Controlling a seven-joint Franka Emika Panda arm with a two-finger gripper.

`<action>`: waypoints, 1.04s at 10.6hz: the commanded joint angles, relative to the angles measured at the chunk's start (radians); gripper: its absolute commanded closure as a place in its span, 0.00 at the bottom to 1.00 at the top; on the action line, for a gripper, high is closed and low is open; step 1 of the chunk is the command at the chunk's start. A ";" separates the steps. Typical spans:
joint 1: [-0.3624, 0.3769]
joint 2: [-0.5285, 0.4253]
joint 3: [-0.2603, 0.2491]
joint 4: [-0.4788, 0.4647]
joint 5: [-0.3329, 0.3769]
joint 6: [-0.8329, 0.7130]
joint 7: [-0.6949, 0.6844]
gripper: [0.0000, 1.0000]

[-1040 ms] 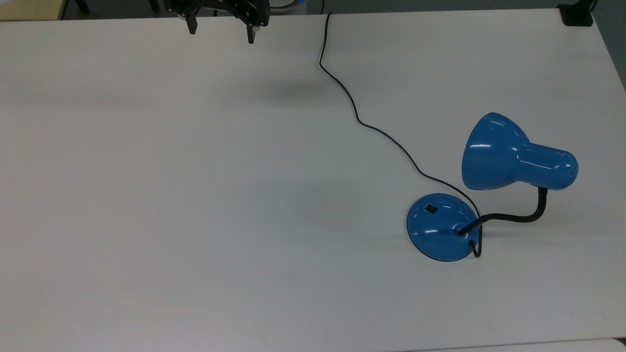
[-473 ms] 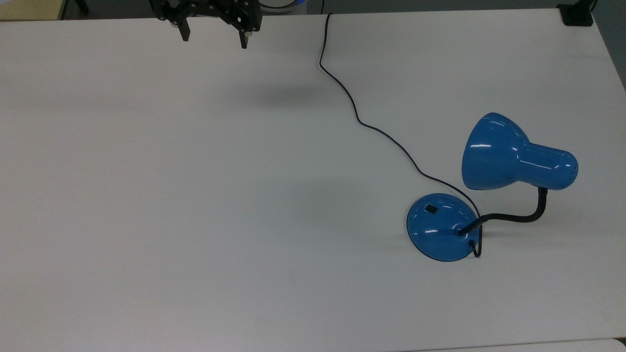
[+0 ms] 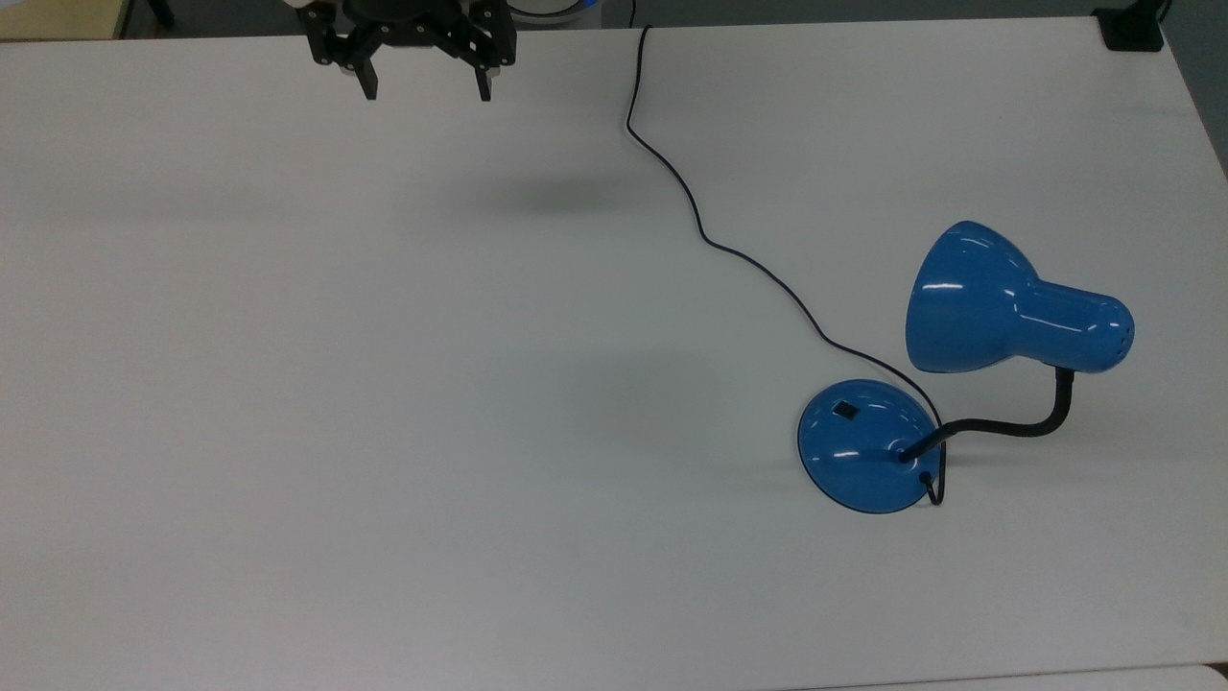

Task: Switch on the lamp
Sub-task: 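Move the gripper over the blue lamp base toward its switch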

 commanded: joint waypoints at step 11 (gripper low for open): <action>0.393 0.479 0.002 0.175 0.174 0.592 -0.324 1.00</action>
